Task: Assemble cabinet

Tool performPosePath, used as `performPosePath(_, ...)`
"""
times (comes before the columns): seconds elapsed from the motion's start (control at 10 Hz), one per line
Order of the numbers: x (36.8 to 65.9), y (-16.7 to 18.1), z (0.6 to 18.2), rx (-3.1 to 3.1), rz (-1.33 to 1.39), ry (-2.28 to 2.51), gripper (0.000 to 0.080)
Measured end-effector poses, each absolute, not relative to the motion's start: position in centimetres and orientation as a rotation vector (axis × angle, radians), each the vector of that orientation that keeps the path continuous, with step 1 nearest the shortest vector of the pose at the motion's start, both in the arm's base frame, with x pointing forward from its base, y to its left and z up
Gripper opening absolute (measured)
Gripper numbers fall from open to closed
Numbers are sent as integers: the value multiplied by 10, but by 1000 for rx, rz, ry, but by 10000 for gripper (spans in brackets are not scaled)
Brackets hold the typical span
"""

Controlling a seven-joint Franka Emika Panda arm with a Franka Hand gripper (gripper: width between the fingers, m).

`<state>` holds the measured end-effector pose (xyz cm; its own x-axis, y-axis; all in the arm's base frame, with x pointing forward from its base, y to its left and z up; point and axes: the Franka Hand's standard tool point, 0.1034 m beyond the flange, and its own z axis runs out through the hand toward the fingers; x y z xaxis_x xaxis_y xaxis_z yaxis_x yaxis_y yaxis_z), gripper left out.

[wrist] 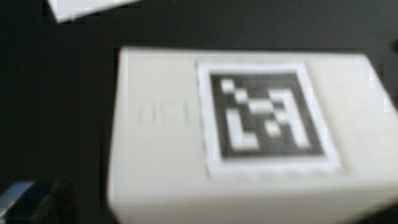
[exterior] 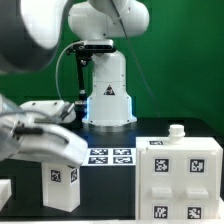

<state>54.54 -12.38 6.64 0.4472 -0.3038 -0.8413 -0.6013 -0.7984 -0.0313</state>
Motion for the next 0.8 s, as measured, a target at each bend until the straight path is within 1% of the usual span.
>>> performPosePath(0.1,551,-128,61,-2397,1266,765,796)
performPosePath(0.2,553,-127,64,-2408,1246,765,796)
performPosePath(0.3,549,-124,67,-2407,1236,772,796)
performPosePath(0.5,541,-124,62,-2339,1308,868,796)
performPosePath(0.6,537,-126,57,-2294,1352,924,796)
performPosePath(0.8,532,-127,52,-2274,1381,967,796)
